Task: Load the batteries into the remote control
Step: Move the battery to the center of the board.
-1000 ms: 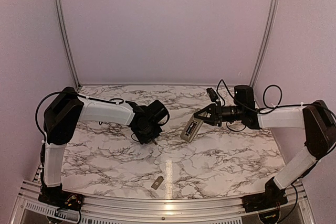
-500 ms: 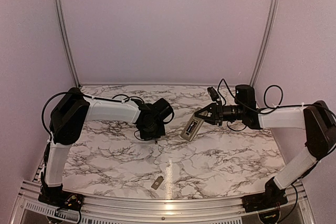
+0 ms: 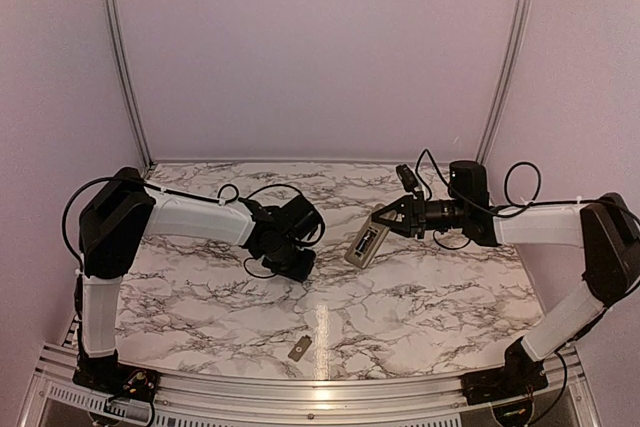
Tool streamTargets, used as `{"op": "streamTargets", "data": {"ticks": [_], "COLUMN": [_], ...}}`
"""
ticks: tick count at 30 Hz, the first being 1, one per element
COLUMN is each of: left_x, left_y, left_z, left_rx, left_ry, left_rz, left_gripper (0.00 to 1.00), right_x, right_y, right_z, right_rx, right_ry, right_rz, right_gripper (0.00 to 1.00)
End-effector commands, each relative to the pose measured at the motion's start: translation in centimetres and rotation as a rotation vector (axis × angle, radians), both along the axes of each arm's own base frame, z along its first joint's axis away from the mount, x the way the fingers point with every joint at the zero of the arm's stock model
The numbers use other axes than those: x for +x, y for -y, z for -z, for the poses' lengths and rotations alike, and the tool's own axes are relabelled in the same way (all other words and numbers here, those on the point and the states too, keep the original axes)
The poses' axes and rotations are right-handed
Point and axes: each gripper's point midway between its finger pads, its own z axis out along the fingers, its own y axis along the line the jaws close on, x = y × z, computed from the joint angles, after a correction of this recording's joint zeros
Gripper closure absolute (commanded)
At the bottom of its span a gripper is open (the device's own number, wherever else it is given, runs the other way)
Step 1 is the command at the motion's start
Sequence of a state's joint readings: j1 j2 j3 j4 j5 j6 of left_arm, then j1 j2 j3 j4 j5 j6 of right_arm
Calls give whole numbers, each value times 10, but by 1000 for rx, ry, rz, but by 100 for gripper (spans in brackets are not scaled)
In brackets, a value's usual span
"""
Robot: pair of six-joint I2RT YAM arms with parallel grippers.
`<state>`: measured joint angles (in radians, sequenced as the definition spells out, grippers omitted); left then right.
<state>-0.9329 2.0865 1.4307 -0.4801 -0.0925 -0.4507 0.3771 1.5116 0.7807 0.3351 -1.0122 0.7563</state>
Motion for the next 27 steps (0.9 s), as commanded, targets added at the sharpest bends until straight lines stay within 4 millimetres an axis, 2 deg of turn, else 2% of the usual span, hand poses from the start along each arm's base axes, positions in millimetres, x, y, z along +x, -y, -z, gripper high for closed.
{"op": "streamTargets", "data": {"ticks": [1, 7, 12, 17, 19, 24, 26, 27], "left_x": [-6, 19, 23, 17, 17, 19, 24, 25], "left_y": [-1, 1, -2, -10, -13, -13, -18, -20], "left_z": [10, 2, 6, 3, -4, -45, -51, -53], "left_rx": [11, 32, 62, 63, 39, -78, -73, -55], "left_ry": [-40, 1, -8, -28, -23, 65, 82, 84], "left_rz": [66, 17, 2, -17, -20, -19, -30, -33], "left_gripper": [71, 69, 83, 95, 100, 100, 100, 93], "right_x": [-1, -1, 0, 0, 0, -1, -1, -1], "right_y": [5, 5, 6, 6, 6, 6, 6, 6], "right_z": [-6, -5, -4, -1, 0, 4, 6, 7], "right_rx": [0, -4, -17, -28, -32, -16, -15, -15], "right_ry": [26, 25, 30, 40, 47, 41, 35, 32], "right_rz": [7, 10, 13, 13, 14, 10, 8, 8], "right_gripper": [100, 100, 100, 100, 100, 100, 100, 100]}}
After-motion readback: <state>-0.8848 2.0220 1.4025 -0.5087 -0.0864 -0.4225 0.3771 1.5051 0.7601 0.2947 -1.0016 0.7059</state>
